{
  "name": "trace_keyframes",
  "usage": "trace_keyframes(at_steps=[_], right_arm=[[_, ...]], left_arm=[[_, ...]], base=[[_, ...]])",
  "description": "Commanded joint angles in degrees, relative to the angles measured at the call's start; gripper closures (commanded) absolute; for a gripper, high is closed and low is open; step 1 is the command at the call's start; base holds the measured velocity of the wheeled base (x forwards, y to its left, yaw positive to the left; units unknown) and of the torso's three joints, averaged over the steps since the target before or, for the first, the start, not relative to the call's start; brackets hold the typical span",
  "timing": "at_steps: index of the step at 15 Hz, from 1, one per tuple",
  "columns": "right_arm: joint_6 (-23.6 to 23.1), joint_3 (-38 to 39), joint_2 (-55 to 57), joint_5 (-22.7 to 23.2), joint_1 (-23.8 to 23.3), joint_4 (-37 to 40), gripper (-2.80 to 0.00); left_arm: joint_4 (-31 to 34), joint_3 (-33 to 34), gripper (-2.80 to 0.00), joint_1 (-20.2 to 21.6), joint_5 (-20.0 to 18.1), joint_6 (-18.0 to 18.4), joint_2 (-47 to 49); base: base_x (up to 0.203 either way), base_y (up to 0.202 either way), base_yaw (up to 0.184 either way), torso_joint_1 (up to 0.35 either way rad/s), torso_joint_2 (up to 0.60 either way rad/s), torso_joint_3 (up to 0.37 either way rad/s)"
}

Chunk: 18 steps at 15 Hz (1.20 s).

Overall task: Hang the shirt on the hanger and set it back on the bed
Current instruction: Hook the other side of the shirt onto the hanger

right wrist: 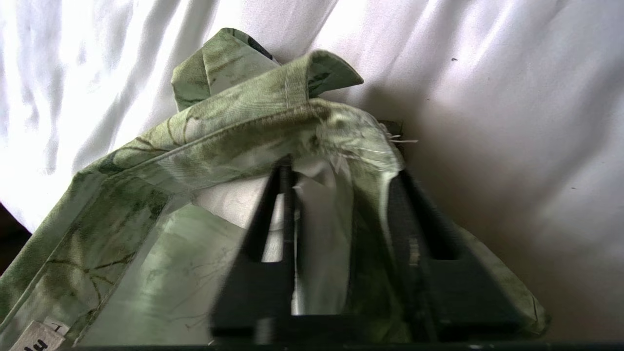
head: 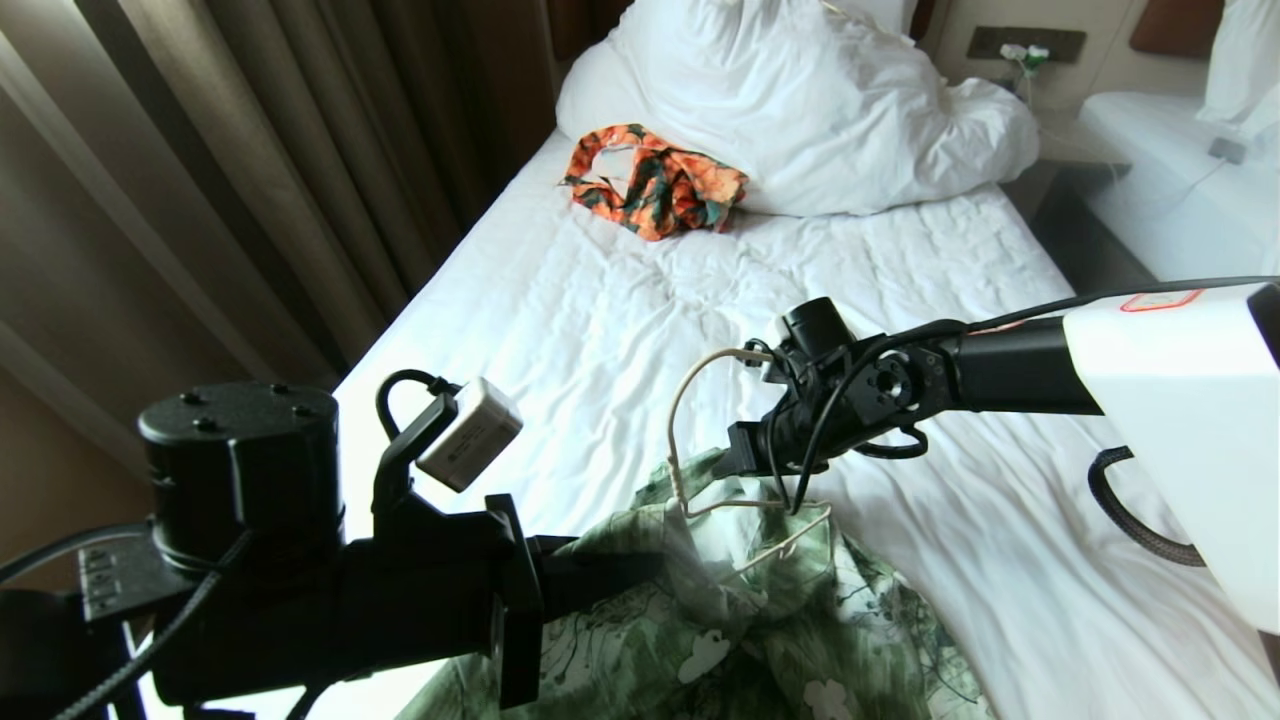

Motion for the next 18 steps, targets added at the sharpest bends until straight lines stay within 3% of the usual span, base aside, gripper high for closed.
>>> trace_keyframes(at_steps=[1, 8, 14, 18], right_arm=[[0.3, 0.15, -0.42, 0.06, 0.08, 0.14, 0.0], [4.03, 1.19, -3.73, -0.54, -3.53, 0.14, 0.0], [6.25, 1.5, -5.31, -3.25, -5.56, 0.17, 0.0], [6.3, 3.21, -7.64, -3.28, -5.69, 0.22, 0.0]], left_arm=[[-0.24, -0.21, 0.0, -0.19, -0.16, -0.04, 0.66], [-1.85, -0.36, 0.0, -1.02, 0.08, -0.18, -0.06], [-1.85, -1.06, 0.0, -1.26, 1.77, -5.01, -6.18], [-1.67, -1.29, 0.0, -1.27, 3.89, -5.14, -7.35]], base=[[0.0, 0.0, 0.0, 0.0, 0.0, 0.0], [0.0, 0.0, 0.0, 0.0, 0.0, 0.0], [0.0, 0.0, 0.0, 0.0, 0.0, 0.0], [0.0, 0.0, 0.0, 0.0, 0.0, 0.0]])
